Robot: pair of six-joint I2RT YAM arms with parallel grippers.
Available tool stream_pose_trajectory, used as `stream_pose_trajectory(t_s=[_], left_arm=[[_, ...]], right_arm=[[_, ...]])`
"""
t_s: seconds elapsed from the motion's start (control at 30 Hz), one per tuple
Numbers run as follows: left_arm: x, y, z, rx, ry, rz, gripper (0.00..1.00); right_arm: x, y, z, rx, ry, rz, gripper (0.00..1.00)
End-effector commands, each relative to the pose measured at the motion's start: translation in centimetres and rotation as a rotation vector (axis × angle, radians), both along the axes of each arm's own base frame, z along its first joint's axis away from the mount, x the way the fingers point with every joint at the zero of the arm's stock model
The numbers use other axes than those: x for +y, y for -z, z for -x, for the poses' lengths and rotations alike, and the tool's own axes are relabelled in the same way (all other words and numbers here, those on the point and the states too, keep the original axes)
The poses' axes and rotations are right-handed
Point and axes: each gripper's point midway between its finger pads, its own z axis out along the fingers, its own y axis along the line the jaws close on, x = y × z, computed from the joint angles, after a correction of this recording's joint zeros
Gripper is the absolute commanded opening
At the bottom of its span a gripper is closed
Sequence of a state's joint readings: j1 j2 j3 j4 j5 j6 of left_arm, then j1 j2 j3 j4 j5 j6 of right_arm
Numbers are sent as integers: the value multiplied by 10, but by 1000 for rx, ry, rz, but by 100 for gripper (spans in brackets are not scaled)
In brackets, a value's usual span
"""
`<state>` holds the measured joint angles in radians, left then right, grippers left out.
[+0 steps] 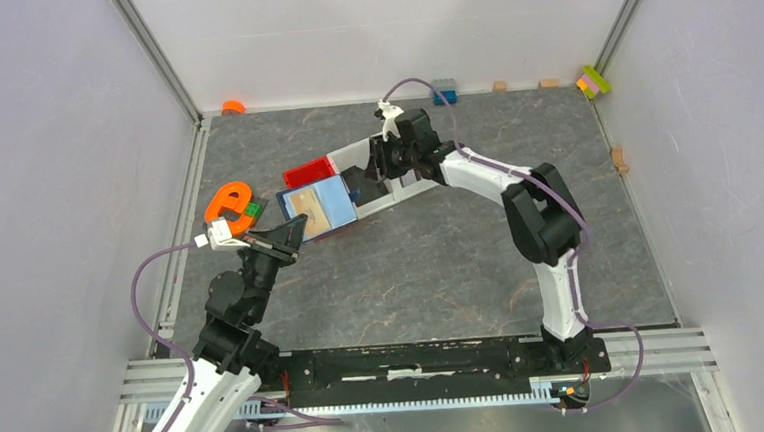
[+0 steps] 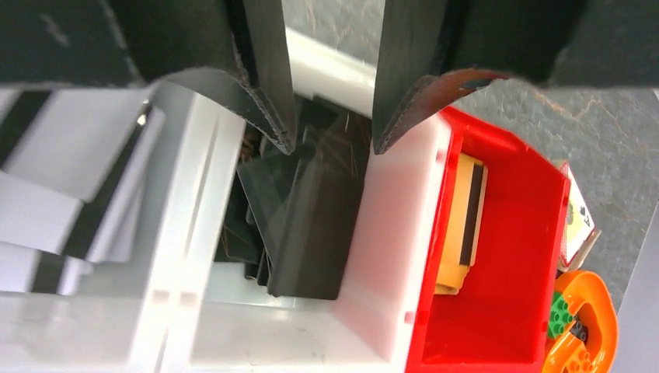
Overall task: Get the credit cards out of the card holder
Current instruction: Place the credit card in the storage box.
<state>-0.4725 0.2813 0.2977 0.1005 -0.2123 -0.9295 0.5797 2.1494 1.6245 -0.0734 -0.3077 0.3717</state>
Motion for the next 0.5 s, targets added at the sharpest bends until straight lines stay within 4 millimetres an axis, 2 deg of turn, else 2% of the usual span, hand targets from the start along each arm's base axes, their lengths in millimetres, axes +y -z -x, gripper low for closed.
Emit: stream_pose_trajectory(t_s=[0.0,0.17,0.27,0.37,0.47], left_arm=[[5,-7,-2,-27,-28,11,2],[1,-6,-3,-23,-10,11,2],[-4,-3,-3,-19,10,14,2],[-13,-1,-5,-27,56,31,2],[-32,-1,-5,-35,143,26,2]], right_arm=[[-29,-79,7,-194,55,-11,50],[-50,-104,50,-244,32,-62,56],[-68,-100,92,-262,-3,-104,59],[-95,-94,128,-292,-4,-95,64],[-110,-89,159,-321,-2,-157,75]])
